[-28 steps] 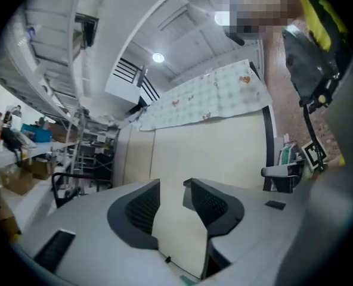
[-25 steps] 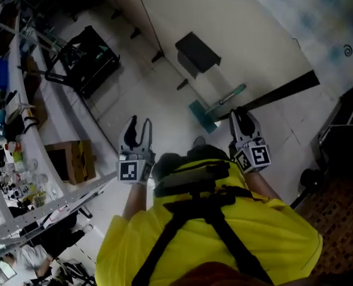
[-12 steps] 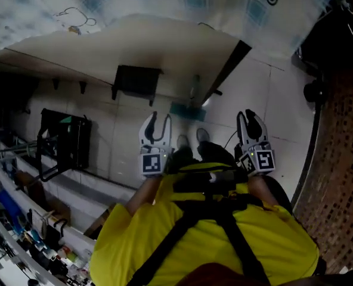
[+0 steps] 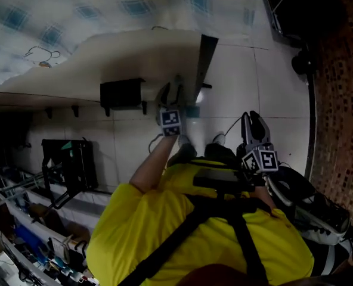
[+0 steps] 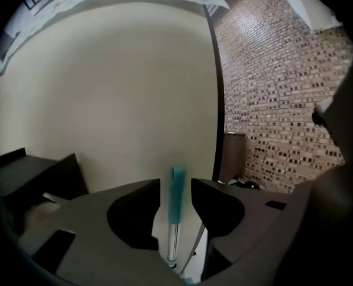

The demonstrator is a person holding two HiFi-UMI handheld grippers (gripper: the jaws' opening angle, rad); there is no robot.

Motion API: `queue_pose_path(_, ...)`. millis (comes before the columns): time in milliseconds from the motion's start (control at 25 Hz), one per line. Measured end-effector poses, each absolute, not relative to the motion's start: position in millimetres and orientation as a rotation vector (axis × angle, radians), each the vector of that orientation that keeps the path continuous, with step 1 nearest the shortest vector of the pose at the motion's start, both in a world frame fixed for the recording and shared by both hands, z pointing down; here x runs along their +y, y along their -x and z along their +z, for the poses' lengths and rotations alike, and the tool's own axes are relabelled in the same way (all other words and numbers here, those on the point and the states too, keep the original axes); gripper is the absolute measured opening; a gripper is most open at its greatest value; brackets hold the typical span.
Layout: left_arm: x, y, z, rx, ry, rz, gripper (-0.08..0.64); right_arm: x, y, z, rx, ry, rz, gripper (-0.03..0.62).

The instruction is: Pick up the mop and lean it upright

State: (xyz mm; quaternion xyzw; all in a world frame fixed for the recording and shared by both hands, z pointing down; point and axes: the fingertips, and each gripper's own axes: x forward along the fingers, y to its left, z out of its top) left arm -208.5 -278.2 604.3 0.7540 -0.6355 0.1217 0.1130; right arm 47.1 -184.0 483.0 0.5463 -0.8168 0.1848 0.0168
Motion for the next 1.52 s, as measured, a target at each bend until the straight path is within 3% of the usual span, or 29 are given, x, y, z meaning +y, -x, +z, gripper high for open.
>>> queue_pose_path(200, -305, 196, 639, -1.882, -2.16, 0.353, 0.166, -193, -86, 469, -2.522, -1.723, 0.52, 0.11)
queue_pose_path(360, -310, 203, 642, -2.005, -2.108, 0.275, 0.118, -195, -111, 475, -2.483, -1.771, 0.558, 0.11)
queue_pose_path(760, -281, 215, 625, -2.037, -2.159, 0.213, 0.106, -195, -100, 481, -2.539, -1.657, 0.575, 0.11)
queue_pose_path(1000, -213, 212, 555, -1.997, -2.219, 0.093, 0.106, -198, -94, 475, -2.585, -1.605, 0.543, 0.11)
queue_pose_path(1280, -176, 209, 428, -2.007, -2.372, -0.056, 0.104, -218, -84, 446, -2.648, -1.609, 0.289, 0.109)
queue_pose_path(1520, -170, 193, 372, -1.976, -2.44, -0.167, 0.104, -238, -37, 380, -2.791, -1.525, 0.075, 0.11)
